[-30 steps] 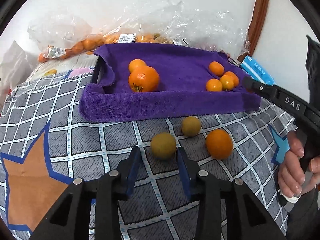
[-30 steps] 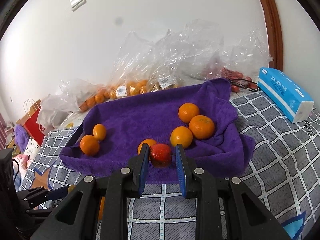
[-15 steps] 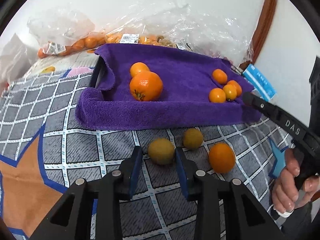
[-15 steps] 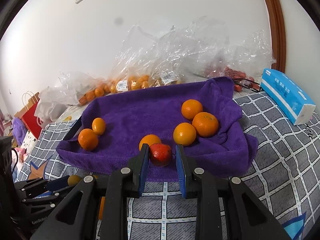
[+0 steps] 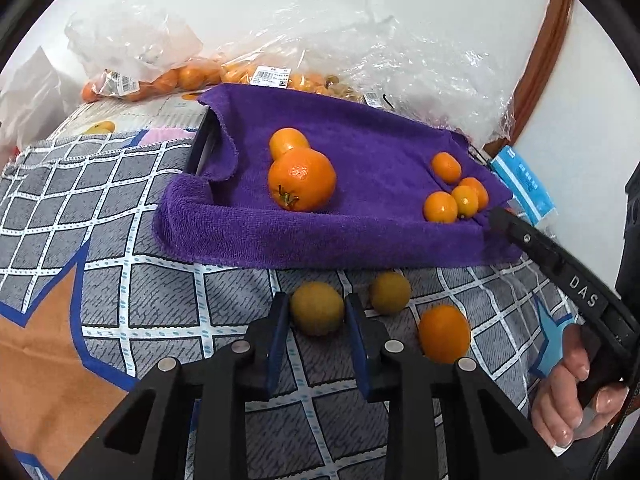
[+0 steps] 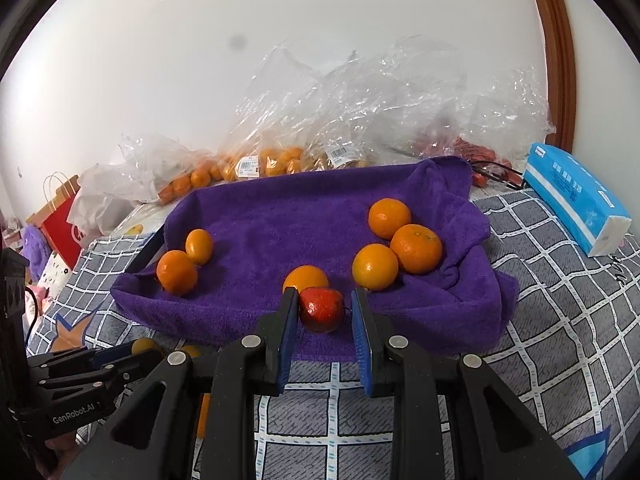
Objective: Organize fruits
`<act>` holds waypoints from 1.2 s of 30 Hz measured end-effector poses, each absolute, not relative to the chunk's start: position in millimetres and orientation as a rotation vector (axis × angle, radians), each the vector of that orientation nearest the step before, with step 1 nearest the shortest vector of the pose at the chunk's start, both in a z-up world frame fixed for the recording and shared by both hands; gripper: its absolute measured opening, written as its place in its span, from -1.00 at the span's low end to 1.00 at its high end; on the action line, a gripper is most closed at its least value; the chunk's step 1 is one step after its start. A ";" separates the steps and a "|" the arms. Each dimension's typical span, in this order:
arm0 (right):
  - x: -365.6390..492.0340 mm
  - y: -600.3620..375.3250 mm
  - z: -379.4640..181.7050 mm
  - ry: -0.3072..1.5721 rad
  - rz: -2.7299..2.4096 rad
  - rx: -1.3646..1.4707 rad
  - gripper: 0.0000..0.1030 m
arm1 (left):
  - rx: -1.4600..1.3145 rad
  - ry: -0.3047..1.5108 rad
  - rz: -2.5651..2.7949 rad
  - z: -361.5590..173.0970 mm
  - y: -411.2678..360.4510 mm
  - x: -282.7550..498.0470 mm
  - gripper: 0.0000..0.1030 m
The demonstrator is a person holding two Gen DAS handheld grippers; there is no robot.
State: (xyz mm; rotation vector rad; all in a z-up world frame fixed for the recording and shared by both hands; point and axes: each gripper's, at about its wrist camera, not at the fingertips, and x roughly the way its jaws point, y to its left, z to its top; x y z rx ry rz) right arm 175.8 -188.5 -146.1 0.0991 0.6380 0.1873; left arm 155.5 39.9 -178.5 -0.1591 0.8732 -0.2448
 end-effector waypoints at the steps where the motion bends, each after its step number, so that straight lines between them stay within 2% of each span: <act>1: 175.0 -188.2 -145.5 0.633 0.185 0.096 -0.48 | -0.156 0.873 -0.243 -178.3 39.4 155.1 -0.48; 12: 174.8 -194.7 -143.0 0.624 0.178 0.127 -0.48 | -0.307 0.806 -0.260 -170.8 64.7 143.5 -0.49; 36: 163.8 -196.4 -133.6 0.553 0.148 0.115 -0.48 | -0.242 0.685 -0.187 -158.0 63.2 124.0 -0.49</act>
